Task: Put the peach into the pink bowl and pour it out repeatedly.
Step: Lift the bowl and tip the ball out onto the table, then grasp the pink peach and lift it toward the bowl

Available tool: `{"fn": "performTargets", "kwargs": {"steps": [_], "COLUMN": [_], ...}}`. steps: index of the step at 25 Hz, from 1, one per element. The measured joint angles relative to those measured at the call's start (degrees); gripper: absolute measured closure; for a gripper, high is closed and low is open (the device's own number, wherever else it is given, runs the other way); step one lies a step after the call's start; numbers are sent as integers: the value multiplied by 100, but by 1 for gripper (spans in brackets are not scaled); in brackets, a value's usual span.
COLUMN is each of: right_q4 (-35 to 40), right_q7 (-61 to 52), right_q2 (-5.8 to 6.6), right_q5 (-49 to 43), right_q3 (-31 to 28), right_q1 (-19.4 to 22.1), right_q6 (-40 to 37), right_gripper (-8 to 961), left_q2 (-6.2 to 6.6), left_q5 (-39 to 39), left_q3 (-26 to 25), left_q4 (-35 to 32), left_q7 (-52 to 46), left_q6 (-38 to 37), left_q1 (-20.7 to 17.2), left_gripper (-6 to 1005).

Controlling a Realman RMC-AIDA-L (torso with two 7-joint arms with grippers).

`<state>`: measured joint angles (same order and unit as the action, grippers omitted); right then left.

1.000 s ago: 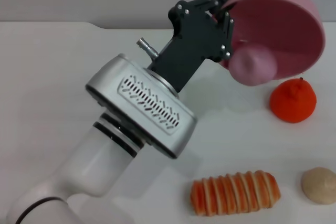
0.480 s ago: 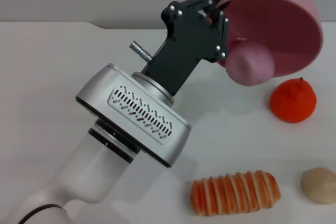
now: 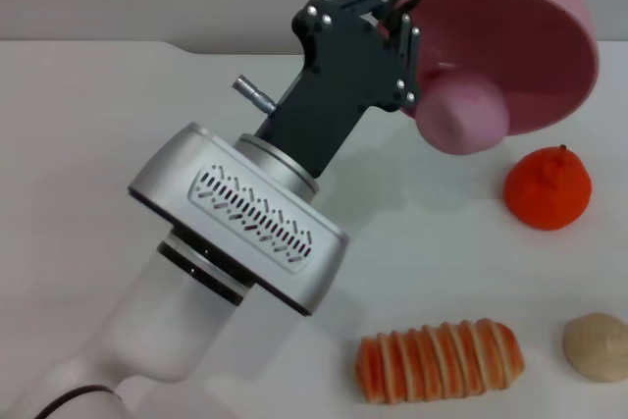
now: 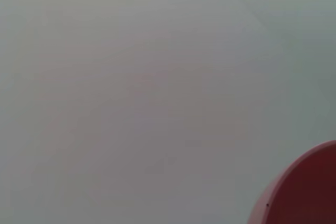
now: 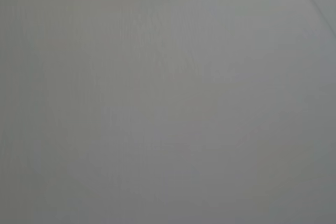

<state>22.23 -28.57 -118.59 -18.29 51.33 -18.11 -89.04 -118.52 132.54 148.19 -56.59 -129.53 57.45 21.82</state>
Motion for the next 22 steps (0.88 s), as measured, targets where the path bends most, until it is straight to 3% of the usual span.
{"fn": "performTargets", "kwargs": {"steps": [16,20,21,22], "right_q4": [0,0,0,0], "right_q7": [0,0,0,0], "right_q2": [2,8,9,9], "right_q5": [0,0,0,0], "right_q3": [0,0,0,0], "right_q1": [-44,-51,-52,-55], "right_q6": [31,38,42,45], "right_gripper": [495,498,498,499], "left_q2": [-4,8,8,6], "left_q5": [-13,-53,-53,-57], "left_q3": [18,-477,-477,-1089], "left_q4": [60,-332,-332,-673], "left_q7": [-43,-139,-139,-373], "left_q6": [115,-1177,-1177,-2394], "left_q1": [-8,19,19,47], "left_gripper": [954,954,954,954]}}
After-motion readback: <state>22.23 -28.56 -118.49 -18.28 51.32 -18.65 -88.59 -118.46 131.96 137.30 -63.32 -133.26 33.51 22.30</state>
